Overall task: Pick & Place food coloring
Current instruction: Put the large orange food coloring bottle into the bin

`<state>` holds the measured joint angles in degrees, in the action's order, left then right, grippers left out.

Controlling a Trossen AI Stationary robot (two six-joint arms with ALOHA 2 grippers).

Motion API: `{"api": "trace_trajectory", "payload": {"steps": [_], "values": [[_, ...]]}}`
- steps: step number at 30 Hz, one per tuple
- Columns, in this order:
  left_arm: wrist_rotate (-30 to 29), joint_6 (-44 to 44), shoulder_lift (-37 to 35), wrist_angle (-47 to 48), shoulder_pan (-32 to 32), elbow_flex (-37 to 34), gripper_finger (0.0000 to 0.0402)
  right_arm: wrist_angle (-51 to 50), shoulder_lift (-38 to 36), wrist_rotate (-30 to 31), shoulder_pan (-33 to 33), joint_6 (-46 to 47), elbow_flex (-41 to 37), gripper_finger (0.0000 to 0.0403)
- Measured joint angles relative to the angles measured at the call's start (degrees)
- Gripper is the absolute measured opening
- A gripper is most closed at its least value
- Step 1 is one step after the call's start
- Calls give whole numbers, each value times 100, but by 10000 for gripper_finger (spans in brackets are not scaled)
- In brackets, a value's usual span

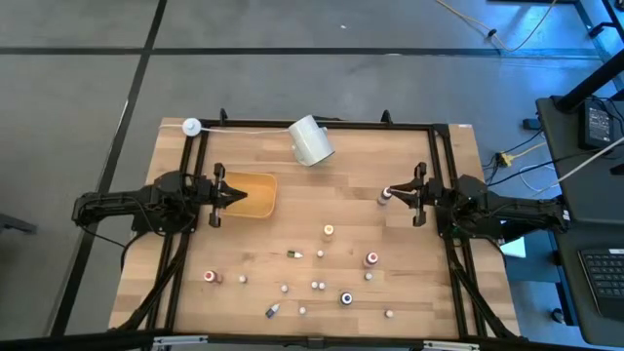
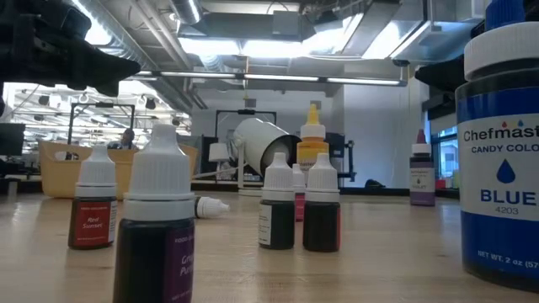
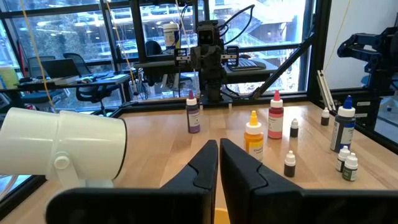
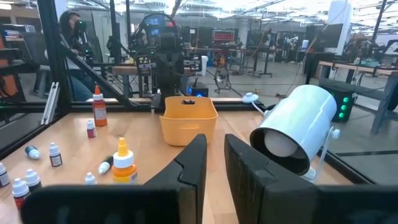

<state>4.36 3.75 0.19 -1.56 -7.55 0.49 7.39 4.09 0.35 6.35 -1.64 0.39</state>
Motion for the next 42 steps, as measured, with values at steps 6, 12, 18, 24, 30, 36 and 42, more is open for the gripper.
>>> {"api": "trace_trajectory", "payload": {"steps": [6, 12, 18, 24, 30, 36, 42], "values": [[-1, 0, 1, 0, 0, 0, 13, -1, 1, 1, 2, -12, -1, 62], [0, 0, 0, 0, 0, 0, 15, 1, -1, -3, 0, -15, 1, 62], [2, 0, 2, -84, 1, -2, 11, 1, -1, -5, 0, -337, 1, 62], [-147, 138, 2, -312, 2, -2, 15, 1, -1, -3, 0, -347, 1, 62], [-477, 469, 2, -376, 0, -2, 17, 70, -1, 65, 0, -619, 0, 62], [-482, 473, 2, -462, 0, -2, 28, 265, -1, 161, 2, -766, 1, 62], [-481, 425, 2, -736, 0, -2, 74, 285, -1, 158, 0, -766, 1, 62]]}}
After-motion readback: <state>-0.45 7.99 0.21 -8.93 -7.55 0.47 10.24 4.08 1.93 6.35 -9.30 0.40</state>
